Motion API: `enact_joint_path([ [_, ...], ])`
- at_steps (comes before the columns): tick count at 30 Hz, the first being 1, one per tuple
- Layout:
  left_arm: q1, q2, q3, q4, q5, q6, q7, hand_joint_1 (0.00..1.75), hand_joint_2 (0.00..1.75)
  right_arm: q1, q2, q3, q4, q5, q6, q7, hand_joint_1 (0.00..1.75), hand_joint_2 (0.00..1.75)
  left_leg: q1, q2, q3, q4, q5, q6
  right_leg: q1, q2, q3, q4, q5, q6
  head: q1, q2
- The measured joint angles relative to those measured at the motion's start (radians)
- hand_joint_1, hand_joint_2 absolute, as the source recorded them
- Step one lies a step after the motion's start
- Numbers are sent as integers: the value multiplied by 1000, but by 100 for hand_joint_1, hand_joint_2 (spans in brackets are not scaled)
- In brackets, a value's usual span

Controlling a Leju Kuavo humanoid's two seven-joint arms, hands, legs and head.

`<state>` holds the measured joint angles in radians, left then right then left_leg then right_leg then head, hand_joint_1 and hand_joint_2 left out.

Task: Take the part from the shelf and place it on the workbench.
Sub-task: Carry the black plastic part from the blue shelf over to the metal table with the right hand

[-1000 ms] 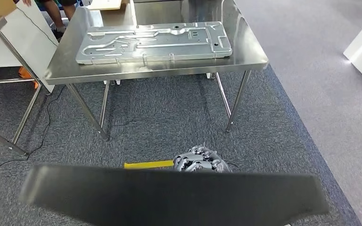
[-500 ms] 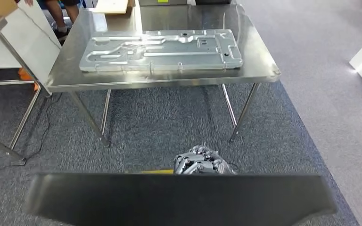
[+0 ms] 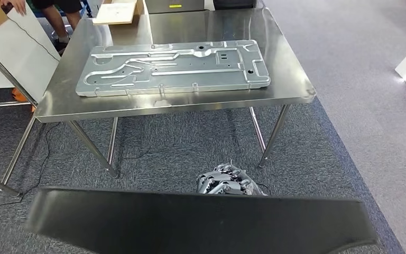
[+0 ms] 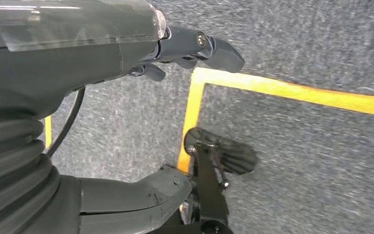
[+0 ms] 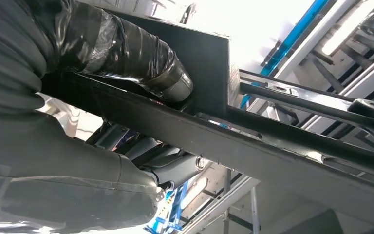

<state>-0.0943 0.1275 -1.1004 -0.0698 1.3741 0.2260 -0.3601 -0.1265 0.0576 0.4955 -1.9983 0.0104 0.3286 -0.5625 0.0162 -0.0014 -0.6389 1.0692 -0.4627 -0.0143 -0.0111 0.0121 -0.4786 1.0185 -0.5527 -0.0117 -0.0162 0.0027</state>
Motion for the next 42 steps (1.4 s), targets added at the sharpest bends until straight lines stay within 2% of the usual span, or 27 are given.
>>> enact_joint_path([
  [1, 1, 0, 0, 0, 0, 0, 0, 0, 175, 0, 0, 0, 0, 0, 0, 0, 175, 175, -3, 1, 5, -22, 27, 6, 0, 1, 7, -2, -9, 7, 0, 0],
  [3, 0, 0, 0, 0, 0, 0, 0, 0, 175, -1, 0, 0, -1, 2, 0, 1, 175, 175, -7, 1, 16, -29, 26, 20, 1, 2, 16, 1, -11, 22, 0, 0],
  [5, -1, 0, 0, 0, 0, 1, -1, 0, 175, -2, 0, 0, -3, 2, 0, 1, 175, 175, -4, -1, 36, -42, 21, 33, 0, -2, 1, 48, 0, 31, 0, 0],
  [7, -1, 0, 0, 0, 0, 1, -2, 0, 175, -3, 0, 0, -3, 3, 0, 0, 175, 175, -3, -2, 58, -53, 10, 44, -2, -5, -65, 155, -11, 37, 0, 0],
  [9, -1, 0, 0, 0, 0, 1, -3, 0, 175, -2, -1, 0, -3, 3, 0, -2, 175, 175, -3, -3, 79, -56, -8, 50, -2, -6, -154, 260, -65, 41, 0, 0],
  [11, 0, 0, 0, 0, 0, 1, -4, 0, 175, 0, -2, 0, -4, 3, -2, -7, 175, 175, -4, -6, 108, -56, -32, 48, -1, -6, -209, 280, -100, 41, 0, 0],
  [12, 0, 0, 0, 0, 0, 1, -4, 0, 175, 2, -2, -1, -6, 2, -2, -12, 175, 175, -5, -7, 126, -56, -45, 47, 0, -7, -216, 249, -85, 38, 0, 0],
  [13, 0, 0, 0, 0, 0, 1, -4, 0, 175, 4, -2, -1, -9, 1, -2, -16, 175, 175, -6, -7, 143, -57, -59, 45, 2, -9, -214, 196, -42, 32, 0, 0],
  [15, 1, -4, 0, 0, 0, 0, -5, 0, 175, 8, -2, -4, -17, -2, -2, -25, 175, 175, -9, -6, 171, -57, -85, 40, 13, -20, -208, 88, 85, 13, 1, 0],
  [16, 1, -6, 0, 0, 0, 0, -6, 0, 175, 9, -2, -5, -20, -4, -2, -27, 175, 175, -10, -5, 178, -60, -95, 36, 18, -24, -206, 56, 129, 5, 1, 0],
  [17, 1, -7, 0, 0, 0, 0, -6, 0, 175, 10, -2, -7, -25, -5, -2, -29, 175, 175, -12, -3, 186, -60, -101, 31, 21, -24, -205, 39, 151, -2, 1, 0],
  [19, -1, -7, 0, 0, 0, -1, -6, 0, 175, 11, -1, -8, -36, -7, -1, -32, 175, 175, -12, 0, 189, -50, -95, 19, 18, -14, -189, 27, 145, -11, 1, 0],
  [21, -4, -6, 0, 0, 0, -1, -6, 0, 175, 12, -1, -9, -46, -8, 1, -37, 175, 175, -10, 1, 158, 20, -82, 9, 12, -9, -162, 11, 135, -22, 2, 0],
  [22, -6, -6, 0, 0, 0, -1, -7, 0, 175, 13, 0, -10, -50, -9, 3, -39, 175, 175, -8, 0, 124, 75, -91, 4, 9, -8, -147, 5, 128, -26, 1, 0],
  [24, -8, -6, 0, 0, 0, -2, -7, 0, 175, 14, 0, -12, -55, -8, 4, -41, 175, 175, -4, 0, 46, 178, -146, -5, 8, -5, -124, 2, 109, -30, 1, 0],
  [26, -7, -6, 0, 0, 0, -2, -7, 0, 175, 18, 0, -13, -58, -6, 4, -44, 175, 175, -1, 0, -3, 204, -186, -12, 7, 0, -98, 2, 86, -28, 1, 0],
  [27, -6, -6, 0, 0, 0, -2, -7, 0, 175, 19, 0, -13, -60, -4, 4, -46, 175, 175, 0, 0, -9, 175, -171, -12, 6, 3, -82, 3, 74, -26, 1, 0],
  [28, -5, -5, 0, 0, 0, -2, -7, 0, 175, 21, 0, -13, -62, -3, 4, -47, 175, 175, 1, 1, -3, 123, -131, -12, 6, 4, -65, 3, 61, -23, 1, 0],
  [30, -2, -3, 0, 0, 0, -2, -7, 0, 175, 23, 0, -14, -64, 0, 4, -48, 175, 175, -1, 1, 14, 8, -23, -5, 6, 5, -40, 5, 37, -14, 1, 0],
  [31, -2, -3, 0, 1, 0, -2, -8, 0, 175, 23, 0, -14, -65, 1, 4, -48, 175, 175, -4, 1, 19, -26, 8, 2, 6, 6, -34, 4, 28, -8, 2, 0],
  [32, -2, -2, 0, 1, 0, -2, -8, 0, 175, 24, 0, -15, -67, 1, 4, -49, 175, 175, -7, 1, 21, -42, 24, 9, 7, 6, -30, 5, 23, -1, 2, 0],
  [34, -2, -2, 1, 1, 0, -2, -8, 0, 175, 25, 0, -15, -72, 1, 4, -50, 175, 175, -7, 0, 32, -47, 17, 25, 8, 5, -25, 9, 19, 11, 2, 0],
  [36, -1, -2, 1, 1, 0, -2, -9, 0, 175, 24, 0, -15, -76, 1, 4, -50, 175, 175, -4, -1, 51, -55, 11, 39, 7, 1, -37, 51, 13, 20, 2, 0],
  [37, -2, -2, 1, 1, 0, -2, -9, 0, 175, 24, 0, -16, -77, 1, 4, -50, 175, 175, -3, -1, 61, -58, 7, 44, 5, -1, -63, 98, -1, 25, 2, 0],
  [40, -2, -2, 1, 1, 0, -2, -9, 0, 175, 26, -1, -17, -78, 1, 4, -50, 175, 175, -5, -1, 87, -59, -19, 51, 4, -4, -184, 270, -73, 35, 2, 0],
  [41, -1, -2, 1, 1, 0, -2, -9, 0, 175, 27, -1, -17, -78, 1, 4, -50, 175, 175, -6, -2, 100, -59, -29, 50, 4, -5, -212, 289, -83, 35, 2, 0],
  [42, -1, -2, 1, 1, 0, -2, -9, 0, 175, 28, -1, -17, -78, 1, 4, -50, 175, 175, -7, -3, 115, -59, -40, 49, 5, -5, -224, 276, -71, 32, 2, 0],
])
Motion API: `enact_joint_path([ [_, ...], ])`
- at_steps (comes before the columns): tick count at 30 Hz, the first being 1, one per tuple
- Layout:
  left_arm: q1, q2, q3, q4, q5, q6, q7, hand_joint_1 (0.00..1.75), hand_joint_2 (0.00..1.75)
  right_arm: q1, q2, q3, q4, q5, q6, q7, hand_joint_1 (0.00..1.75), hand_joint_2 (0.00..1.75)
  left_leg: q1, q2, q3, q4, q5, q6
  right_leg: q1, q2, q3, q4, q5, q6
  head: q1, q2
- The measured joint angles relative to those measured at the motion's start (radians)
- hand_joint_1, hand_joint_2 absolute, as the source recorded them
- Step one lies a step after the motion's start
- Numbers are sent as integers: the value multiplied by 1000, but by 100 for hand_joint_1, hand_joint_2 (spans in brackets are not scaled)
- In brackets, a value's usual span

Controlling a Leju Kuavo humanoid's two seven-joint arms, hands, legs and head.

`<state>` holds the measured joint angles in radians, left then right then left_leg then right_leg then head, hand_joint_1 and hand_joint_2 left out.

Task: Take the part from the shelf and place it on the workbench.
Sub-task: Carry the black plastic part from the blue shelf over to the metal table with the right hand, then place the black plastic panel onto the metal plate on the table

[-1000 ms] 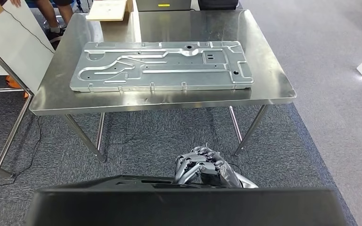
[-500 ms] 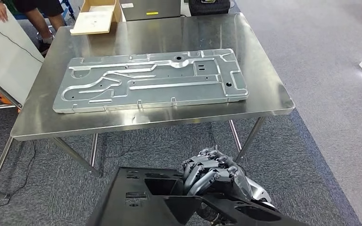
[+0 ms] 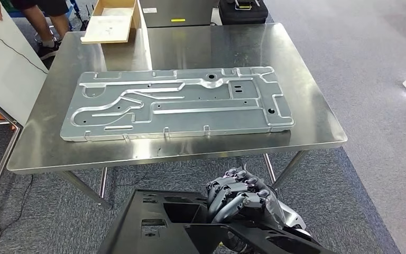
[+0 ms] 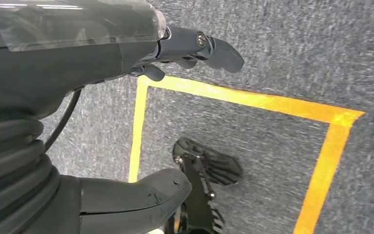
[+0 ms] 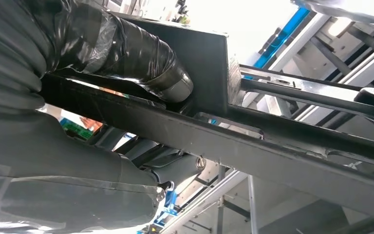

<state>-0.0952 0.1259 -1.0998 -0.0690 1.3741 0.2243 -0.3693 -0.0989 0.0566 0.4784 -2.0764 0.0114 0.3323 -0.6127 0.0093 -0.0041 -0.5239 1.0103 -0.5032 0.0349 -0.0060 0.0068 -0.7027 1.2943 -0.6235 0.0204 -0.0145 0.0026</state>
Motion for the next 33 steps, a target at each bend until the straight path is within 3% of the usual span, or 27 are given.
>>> enact_joint_path([
  [1, 0, 0, 0, 0, 0, 0, 0, 0, 175, 0, 0, 0, 0, 0, 0, 0, 175, 175, -1, -1, 17, 0, -12, -2, 1, 0, 2, -43, 34, -5, 0, 0],
  [3, 0, -1, 0, 0, 0, 0, 0, 0, 175, 1, 0, -1, 0, 0, 0, 0, 175, 175, -4, -2, 48, -1, -37, -7, 8, -2, 22, -161, 141, -21, 0, 0],
  [5, -2, -2, 0, 0, 0, 0, -1, 0, 175, 3, -1, -3, -1, 4, 0, -2, 175, 175, -6, -1, 66, -3, -57, -16, 16, -3, 34, -226, 202, -36, 2, 0],
  [7, -5, -2, 0, 0, 0, 0, -1, 0, 175, 3, -1, -4, -5, 17, -5, -7, 175, 175, -8, -1, 76, 0, -59, -27, 16, -1, 44, -237, 201, -47, 4, 0],
  [9, -6, -1, 0, 0, 0, -1, -2, 0, 175, 4, 0, -4, -13, 38, -18, -17, 175, 175, -7, -1, 64, 43, -51, -34, 11, 0, 68, -254, 196, -57, 4, 0],
  [11, -9, 0, 1, 0, 0, 0, -2, 0, 175, 6, 0, -4, -22, 59, -34, -29, 175, 175, -4, -1, 5, 143, -71, -43, 6, -2, 95, -270, 188, -66, 4, 0],
  [13, -10, 0, 3, 0, 0, 3, -2, 0, 175, 8, 0, -5, -33, 71, -49, -39, 175, 175, 1, -1, -74, 242, -124, -55, 5, -2, 111, -274, 176, -70, 4, 0],
  [14, -9, 0, 5, 0, 0, 5, -2, 0, 175, 6, 0, -6, -37, 71, -56, -38, 175, 175, 4, 0, -103, 263, -141, -61, 4, 0, 119, -273, 168, -69, 4, 0],
  [15, -9, 1, 6, 0, 0, 6, 1, 0, 175, -5, -1, -9, -41, 66, -61, -28, 175, 175, 7, 0, -119, 256, -135, -65, 3, 2, 127, -272, 160, -67, 4, 0],
  [16, -9, 2, 7, 0, 0, 6, 7, 0, 175, -27, -1, -15, -43, 54, -65, -9, 175, 175, 9, 0, -121, 221, -103, -67, 1, 5, 135, -270, 153, -65, 3, 0],
  [18, -11, 6, 7, 0, 0, 7, 23, 0, 175, -109, -1, -40, -38, 12, -65, 49, 175, 175, 12, 1, -103, 104, 3, -66, -1, 10, 148, -263, 138, -57, 4, 0],
  [20, -17, 10, 8, 0, 0, 14, 36, 0, 175, -207, -1, -88, -21, -21, -57, 110, 175, 175, 9, 3, -95, 31, 56, -54, 1, 12, 146, -258, 129, -45, 4, 0],
  [23, -20, 17, 15, 0, 0, 20, 41, 0, 175, -316, -1, -157, 8, -21, -46, 163, 175, 175, 7, 0, -98, 21, 70, -32, 3, 9, 141, -256, 123, -29, 4, 0],
  [25, -19, 23, 18, 0, 0, 24, 45, 0, 175, -361, -1, -188, 21, -12, -45, 174, 175, 175, 11, -1, -93, 15, 73, -21, 2, 5, 131, -226, 100, -19, 4, 0],
  [28, -19, 35, 19, 0, 0, 35, 57, 0, 175, -398, -5, -233, 45, -2, -48, 182, 175, 175, 11, -1, -88, 12, 68, -9, -1, 2, 37, -49, 24, -10, 4, 0],
  [29, -18, 38, 19, 0, 0, 38, 60, 0, 175, -404, -7, -249, 55, 1, -50, 185, 175, 175, 10, -1, -87, 12, 66, -8, -2, 1, 4, 1, 13, -8, 4, 0],
  [30, -18, 41, 19, 0, 0, 41, 63, 0, 175, -409, -8, -264, 66, 5, -52, 188, 175, 175, 10, -2, -85, 13, 64, -7, -3, 1, -13, 19, 23, -8, 4, 0],
  [31, -17, 43, 19, 0, 0, 43, 66, 0, 175, -414, -10, -278, 77, 11, -54, 190, 175, 175, 9, -2, -82, 13, 61, -8, -3, 0, -10, -5, 54, -9, 4, 0],
  [33, -17, 44, 18, 0, 0, 45, 70, 0, 175, -424, -12, -300, 94, 28, -61, 191, 175, 175, 8, -4, -73, 13, 55, -11, -2, -1, 38, -131, 136, -17, 4, 0],
])
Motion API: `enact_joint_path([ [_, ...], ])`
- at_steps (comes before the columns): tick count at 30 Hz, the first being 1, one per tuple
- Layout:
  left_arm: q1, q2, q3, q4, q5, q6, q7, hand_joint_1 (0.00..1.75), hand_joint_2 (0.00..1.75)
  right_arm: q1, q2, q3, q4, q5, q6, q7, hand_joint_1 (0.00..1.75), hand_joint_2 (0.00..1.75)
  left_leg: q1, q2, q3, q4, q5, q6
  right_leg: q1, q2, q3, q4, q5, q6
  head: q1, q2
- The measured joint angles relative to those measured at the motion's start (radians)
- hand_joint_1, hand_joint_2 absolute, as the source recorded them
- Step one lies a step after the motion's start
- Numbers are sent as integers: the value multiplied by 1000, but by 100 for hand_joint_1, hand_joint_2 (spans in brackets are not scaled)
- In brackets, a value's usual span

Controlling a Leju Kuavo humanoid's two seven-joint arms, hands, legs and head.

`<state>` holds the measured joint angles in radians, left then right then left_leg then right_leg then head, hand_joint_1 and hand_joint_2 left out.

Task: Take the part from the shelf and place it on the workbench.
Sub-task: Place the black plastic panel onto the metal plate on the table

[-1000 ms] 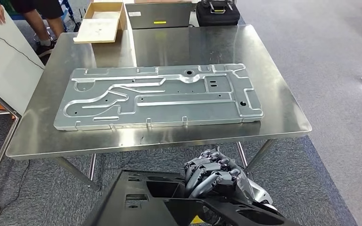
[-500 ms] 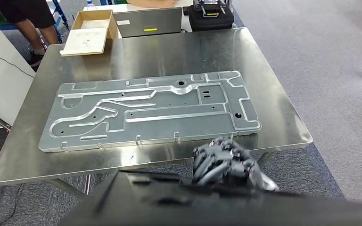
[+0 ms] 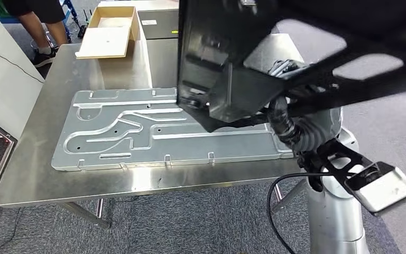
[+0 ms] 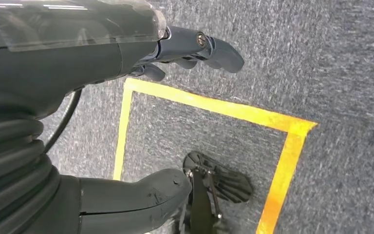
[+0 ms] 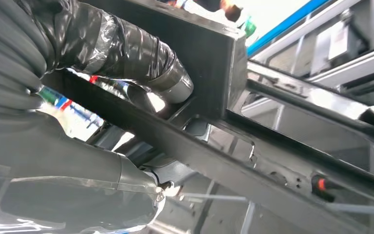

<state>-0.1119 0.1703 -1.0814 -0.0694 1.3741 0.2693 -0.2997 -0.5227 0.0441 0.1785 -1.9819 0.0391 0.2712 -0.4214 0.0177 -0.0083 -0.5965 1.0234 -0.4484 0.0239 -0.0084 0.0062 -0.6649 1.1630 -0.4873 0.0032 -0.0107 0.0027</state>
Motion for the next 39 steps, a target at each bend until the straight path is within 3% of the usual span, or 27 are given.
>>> enact_joint_path([
  [2, -1, 0, 0, 0, 0, 0, 1, 0, 175, -13, -2, -15, 17, 21, -9, 1, 175, 175, -3, -1, 3, 1, -4, -7, 5, -1, 42, -102, 39, -8, 0, 0],
  [4, -2, 0, -2, 0, 0, -1, 0, 0, 175, -26, -7, -26, 40, 61, -25, 6, 175, 175, -6, 0, 2, -1, -6, -16, 10, 1, 49, -124, 38, -11, 0, 0],
  [7, -3, 3, -4, 0, 0, -4, -4, 0, 175, -43, -25, -35, 97, 203, -75, 25, 175, 175, -5, 2, -6, 23, -28, -29, 1, 1, 57, -138, 43, -23, 0, 0],
  [10, -5, 7, -9, 0, 0, -12, -10, 0, 175, -57, -51, -30, 191, 437, -154, 58, 175, 175, -3, 3, -84, 191, -111, -39, -1, -4, 61, -142, 44, -32, 0, 0],
  [12, -3, 9, -13, 0, 0, -16, -11, 0, 175, -59, -66, -19, 269, 560, -197, 75, 175, 175, -1, 3, -129, 275, -130, -44, -1, -5, 60, -140, 43, -32, 0, 0],
  [13, -3, 9, -15, 0, 0, -17, -12, 0, 175, -60, -72, -12, 303, 603, -212, 83, 175, 175, 0, 3, -125, 261, -110, -45, -1, -5, 60, -138, 42, -32, 0, 0],
  [16, -4, 14, -20, 0, 0, -20, -17, 0, 175, -78, -89, 21, 390, 742, -249, 126, 175, 175, 1, 4, -39, 73, -16, -41, -1, -3, 59, -128, 35, -23, 0, 0],
  [18, -6, 16, -24, 0, 0, -25, -21, 0, 175, -106, -98, 55, 465, 873, -277, 162, 175, 175, -2, 3, -11, 10, -2, -32, 2, -1, 54, -123, 34, -14, 0, 0],
  [20, -9, 17, -31, 0, 0, -30, -23, 0, 175, -138, -101, 100, 554, 991, -302, 189, 175, 175, -5, 2, -10, 6, 0, -21, 3, 1, 52, -125, 36, -5, 0, 0],
  [22, -12, 18, -37, 0, 0, -34, -25, 0, 175, -165, -102, 143, 635, 1056, -318, 204, 175, 175, -2, 2, -9, 0, 6, -8, 0, 0, 44, -105, 21, 4, 0, 0],
  [23, -14, 18, -40, 0, 0, -35, -25, 0, 175, -176, -102, 160, 668, 1070, -324, 208, 175, 175, 0, 3, -8, -4, 8, -2, -2, -1, 28, -69, -1, 9, 0, 0],
  [26, -15, 20, -48, 0, 0, -36, -26, 0, 175, -201, -101, 200, 745, 1100, -335, 215, 175, 175, 0, 2, -7, -5, 8, 6, -5, -2, -60, 113, -82, 18, 0, 0],
  [27, -14, 20, -50, 0, 0, -37, -27, 0, 175, -211, -101, 214, 768, 1120, -335, 219, 175, 175, 0, 2, -7, -5, 7, 6, -5, -2, -79, 147, -86, 19, 0, 0],
  [28, -14, 20, -53, 0, 0, -39, -28, 0, 175, -222, -100, 230, 795, 1147, -335, 225, 175, 175, -1, 1, -6, -4, 7, 6, -5, -2, -81, 144, -71, 18, 0, 0],
  [30, -16, 20, -60, 0, 0, -43, -33, 0, 175, -256, -94, 267, 859, 1214, -341, 240, 175, 175, -1, -1, -2, -4, 5, 3, -4, -2, -34, 34, 2, 9, 0, 0],
  [32, -18, 20, -71, 0, 0, -50, -40, 0, 175, -297, -80, 308, 931, 1276, -359, 255, 175, 175, -5, -1, -3, -2, 2, -4, 3, -2, 21, -86, 49, -4, 0, 0],
  [34, -20, 20, -82, 0, 0, -56, -48, 0, 175, -329, -64, 348, 998, 1311, -380, 266, 175, 175, -7, 0, -6, -3, 2, -13, 10, -2, 34, -123, 51, -10, 0, 0],
  [36, -21, 21, -92, 0, 0, -58, -51, 0, 175, -347, -52, 377, 1045, 1323, -390, 269, 175, 175, -6, 1, -5, -3, 0, -23, 7, -2, 36, -131, 54, -17, 0, 0],
  [38, -22, 22, -99, 0, 0, -59, -52, 0, 175, -360, -41, 394, 1077, 1326, -396, 270, 175, 175, -5, 2, -22, 38, -30, -33, 1, -4, 43, -141, 58, -28, 0, 0],
  [39, -21, 23, -101, 0, 0, -59, -52, 0, 175, -367, -36, 400, 1090, 1326, -398, 270, 175, 175, -3, 2, -44, 90, -58, -36, -1, -5, 46, -143, 58, -32, 0, 0],
])
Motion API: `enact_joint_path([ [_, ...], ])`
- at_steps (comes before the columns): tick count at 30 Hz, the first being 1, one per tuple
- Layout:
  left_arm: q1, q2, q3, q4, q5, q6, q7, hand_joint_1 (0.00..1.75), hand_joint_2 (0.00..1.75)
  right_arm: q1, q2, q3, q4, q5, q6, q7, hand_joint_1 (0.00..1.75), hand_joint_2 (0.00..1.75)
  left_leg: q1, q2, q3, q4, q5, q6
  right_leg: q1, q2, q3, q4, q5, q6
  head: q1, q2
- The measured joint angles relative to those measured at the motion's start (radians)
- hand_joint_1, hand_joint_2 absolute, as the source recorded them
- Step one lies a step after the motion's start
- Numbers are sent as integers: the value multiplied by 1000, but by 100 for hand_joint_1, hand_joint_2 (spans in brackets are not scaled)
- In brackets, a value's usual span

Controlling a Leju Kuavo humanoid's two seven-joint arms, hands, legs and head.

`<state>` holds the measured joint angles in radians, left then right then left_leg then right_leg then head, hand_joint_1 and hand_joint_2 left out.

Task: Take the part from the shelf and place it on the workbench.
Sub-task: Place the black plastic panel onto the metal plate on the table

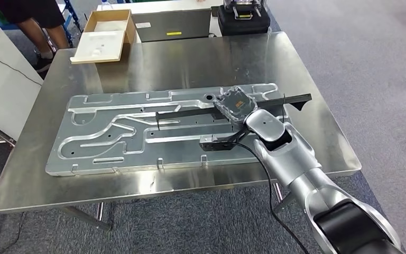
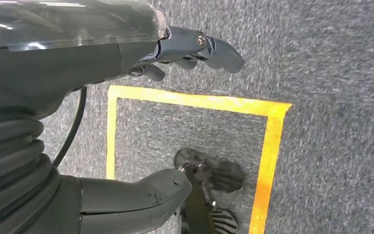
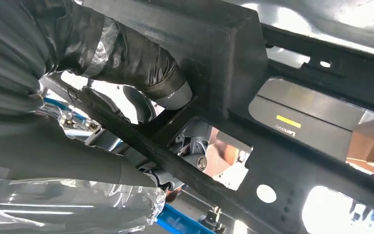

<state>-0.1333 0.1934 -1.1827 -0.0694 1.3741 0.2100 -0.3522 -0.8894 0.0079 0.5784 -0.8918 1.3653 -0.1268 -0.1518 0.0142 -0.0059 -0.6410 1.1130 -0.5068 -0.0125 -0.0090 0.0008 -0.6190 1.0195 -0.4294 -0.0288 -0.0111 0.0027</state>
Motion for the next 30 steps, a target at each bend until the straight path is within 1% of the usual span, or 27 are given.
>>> enact_joint_path([
  [1, 0, 1, -1, 0, 0, 0, 0, 0, 175, -6, 4, 6, 13, 0, -2, 0, 175, 175, 0, 0, -31, 67, -32, -4, 0, -1, 1, 0, -1, -3, 0, 0],
  [2, 1, 1, -2, 0, 0, 0, 0, 0, 175, -10, 7, 11, 25, 0, -2, 0, 175, 175, 1, 0, -64, 133, -57, -7, 1, -1, 1, 1, -2, -5, 0, 0],
  [3, 2, 2, -3, 0, 0, -1, 0, 0, 175, -12, 9, 15, 35, 0, -3, 0, 175, 175, 2, 0, -87, 177, -67, -10, 1, -1, 1, 3, -3, -5, 0, 0],
  [4, 3, 2, -4, 0, 0, -1, 0, 0, 175, -13, 10, 18, 44, 0, -3, 0, 175, 175, 3, 0, -94, 185, -57, -12, 1, -1, 1, 5, -5, -5, 0, 0],
  [5, 3, 3, -5, 0, 0, -1, 0, 0, 175, -13, 12, 20, 51, 0, -3, 0, 175, 175, 4, 1, -81, 153, -30, -12, 1, -1, 1, 7, -7, -4, 0, 0],
  [6, 3, 4, -6, 0, 0, -1, 0, 0, 175, -15, 13, 21, 56, 0, -3, 0, 175, 175, 6, 1, -53, 89, 9, -12, 0, 0, 2, 11, -10, -2, 0, 0],
  [7, 3, 5, -7, 0, 0, -1, -1, 0, 175, -17, 15, 22, 60, 0, -4, 0, 175, 175, 7, 1, -20, 22, 38, -10, 1, 1, 3, 15, -14, 2, 0, 0],
  [8, 2, 6, -8, 0, 0, -1, -1, 0, 175, -20, 15, 22, 63, 0, -4, 0, 175, 175, 5, 0, 7, -34, 57, -6, 2, 2, 1, 19, -17, 6, 0, 0],
  [9, 2, 6, -9, 0, 0, -2, -1, 0, 175, -23, 16, 22, 67, 0, -5, 0, 175, 175, 4, -1, 23, -68, 64, -2, 4, 3, 0, 23, -19, 11, 0, 0],
  [11, 2, 6, -10, 0, 0, -2, -1, 0, 175, -27, 17, 25, 74, 1, -6, 0, 175, 175, 0, -3, 27, -82, 62, 8, 6, 4, -3, 24, -18, 20, 0, 0],
  [13, 2, 6, -11, 0, 0, -2, -2, 0, 175, -28, 17, 27, 80, 1, -6, 0, 175, 175, 3, -2, 29, -86, 67, 19, 4, 3, -6, 30, -26, 29, 0, 0],
  [14, 2, 6, -12, 0, 0, -2, -3, 0, 175, -30, 17, 27, 83, 1, -6, -2, 175, 175, 5, -1, 30, -89, 69, 25, 3, 3, -16, 53, -42, 34, 0, 0],
  [15, 1, 6, -14, 0, 0, -3, -6, 0, 175, -32, 17, 28, 86, 1, -6, -6, 175, 175, 7, 0, 31, -91, 70, 30, 2, 3, -35, 95, -67, 38, 0, 0],
  [16, 1, 6, -17, 0, 0, -6, -11, 0, 175, -34, 17, 29, 90, 1, -6, -12, 175, 175, 6, 0, 31, -91, 69, 33, 1, 3, -63, 157, -98, 42, 0, 0],
  [17, 1, 6, -21, 0, 0, -9, -19, 0, 175, -35, 18, 31, 97, 1, -6, -20, 131, 131, 6, 0, 31, -91, 69, 36, 0, 2, -95, 224, -126, 45, 0, 0],
  [18, 0, 6, -25, 0, 0, -13, -29, 0, 175, -35, 20, 35, 108, 2, -8, -29, 87, 87, 5, 0, 32, -91, 68, 37, 0, 2, -122, 275, -140, 46, 0, 0],
  [19, -2, 6, -30, 0, 0, -16, -37, 0, 175, -36, 23, 40, 122, 3, -11, -37, 44, 44, 5, 0, 32, -91, 68, 37, -1, 2, -135, 297, -137, 46, 0, 0],
  [20, -5, 6, -35, 0, 0, -19, -43, 0, 175, -37, 27, 45, 140, 4, -16, -45, 0, 0, 5, -1, 34, -90, 67, 37, -1, 2, -127, 278, -114, 44, 0, 0],
  [21, -8, 5, -41, 0, 0, -22, -45, 0, 175, -39, 33, 51, 161, 4, -21, -54, 0, 0, 5, -3, 37, -90, 66, 36, -1, 2, -102, 223, -77, 40, 0, 0],
  [22, -11, 5, -46, 0, 0, -23, -45, 0, 175, -42, 41, 57, 184, 3, -25, -61, 0, 0, 5, -3, 39, -90, 65, 34, 0, 2, -70, 152, -44, 34, 0, 0],
  [23, -14, 4, -50, 0, 0, -24, -45, 0, 131, -45, 51, 64, 209, 1, -29, -68, 0, 0, 3, -3, 40, -90, 63, 30, 3, 1, -40, 87, -20, 29, 0, 0],
  [24, -16, 4, -52, 0, 0, -24, -43, 0, 87, -48, 62, 72, 233, -2, -31, -72, 0, 0, 2, -3, 39, -90, 63, 26, 6, 1, -20, 43, -7, 25, 0, 0],
  [25, -17, 3, -53, 0, 0, -23, -42, 0, 44, -49, 73, 79, 255, -10, -36, -75, 0, 0, 1, -2, 39, -90, 62, 22, 10, 1, -12, 24, -7, 22, 0, 0],
  [26, -17, 3, -54, 0, 0, -23, -42, 0, 0, -48, 82, 85, 273, -28, -45, -83, 0, 0, -1, -1, 39, -91, 62, 16, 12, 2, -11, 20, -8, 20, 0, 0],
  [28, -18, 2, -61, 0, 0, -18, -42, 0, 0, -44, 98, 85, 291, -103, -64, -108, 0, 0, 0, 1, 39, -89, 57, 5, 8, 3, -8, 14, -5, 11, 0, 0],
  [29, -18, 2, -67, 0, 0, -14, -41, 0, 0, -42, 108, 78, 288, -154, -61, -121, 0, 0, 2, 1, 33, -73, 44, 0, 5, 3, -5, 9, -2, 5, 0, 0],
  [30, -20, 2, -72, 0, 0, -11, -41, 0, 0, -40, 116, 70, 278, -203, -47, -130, 0, 0, 3, 1, 18, -36, 21, -5, 2, 3, -2, 5, 0, -1, 0, 0],
])
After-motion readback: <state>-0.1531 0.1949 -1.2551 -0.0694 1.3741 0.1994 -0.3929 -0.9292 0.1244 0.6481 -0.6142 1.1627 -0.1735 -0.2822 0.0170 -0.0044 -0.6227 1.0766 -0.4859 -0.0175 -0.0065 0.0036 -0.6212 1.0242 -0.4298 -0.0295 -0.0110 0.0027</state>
